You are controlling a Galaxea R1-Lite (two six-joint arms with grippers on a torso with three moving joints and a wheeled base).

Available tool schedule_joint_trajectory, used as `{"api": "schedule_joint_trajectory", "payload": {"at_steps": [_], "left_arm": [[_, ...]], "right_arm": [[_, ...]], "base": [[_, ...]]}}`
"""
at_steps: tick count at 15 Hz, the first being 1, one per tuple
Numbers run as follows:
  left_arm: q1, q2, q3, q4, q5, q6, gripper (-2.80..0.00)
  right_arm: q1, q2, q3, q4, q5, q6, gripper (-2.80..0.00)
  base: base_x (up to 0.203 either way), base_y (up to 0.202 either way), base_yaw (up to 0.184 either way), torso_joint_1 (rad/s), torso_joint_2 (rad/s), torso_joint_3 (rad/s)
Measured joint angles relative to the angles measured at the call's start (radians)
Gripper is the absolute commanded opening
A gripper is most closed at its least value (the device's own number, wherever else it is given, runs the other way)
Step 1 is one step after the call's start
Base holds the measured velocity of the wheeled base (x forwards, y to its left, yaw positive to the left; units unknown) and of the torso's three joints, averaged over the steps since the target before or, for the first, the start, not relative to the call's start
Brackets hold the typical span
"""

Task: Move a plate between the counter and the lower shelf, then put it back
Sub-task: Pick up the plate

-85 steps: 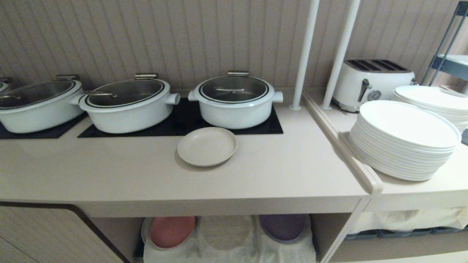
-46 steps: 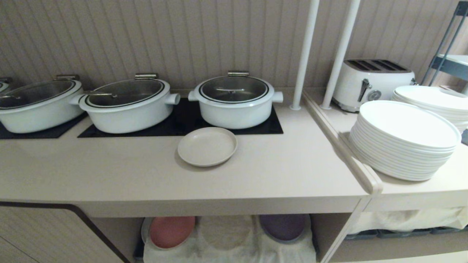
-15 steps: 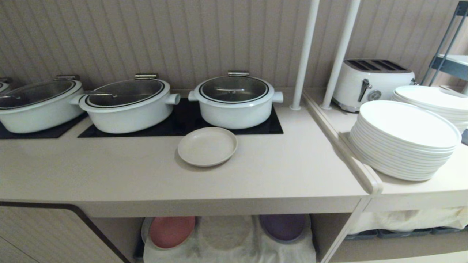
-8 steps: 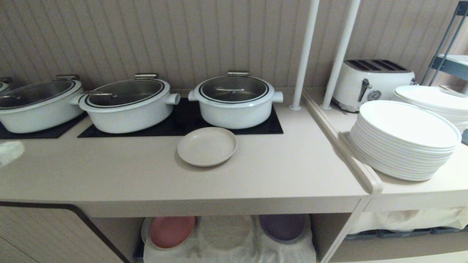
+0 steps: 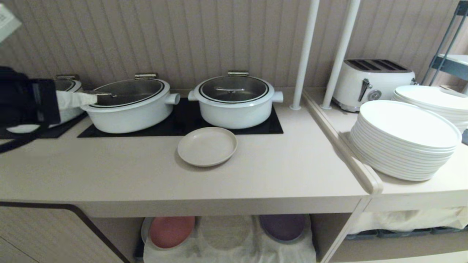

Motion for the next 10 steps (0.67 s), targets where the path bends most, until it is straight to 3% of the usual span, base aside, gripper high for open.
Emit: {"api": "schedule_joint_trajectory", "payload": {"at_steps": [7, 10], "left_arm": [[-0.071, 0.443, -0.612, 0.463, 0.011, -0.012, -2.8], [-0.113, 0.623, -0.727, 0.588, 0.058, -0.02, -2.8]], "right_arm": [[0.0, 0.0, 0.0, 0.0, 0.0, -0.001, -2.8], [0.0, 0.0, 0.0, 0.0, 0.0, 0.0, -2.8]], "base": [[0.0, 0.0, 0.0, 0.0, 0.0, 0.0], [0.0, 0.0, 0.0, 0.0, 0.0, 0.0]]}}
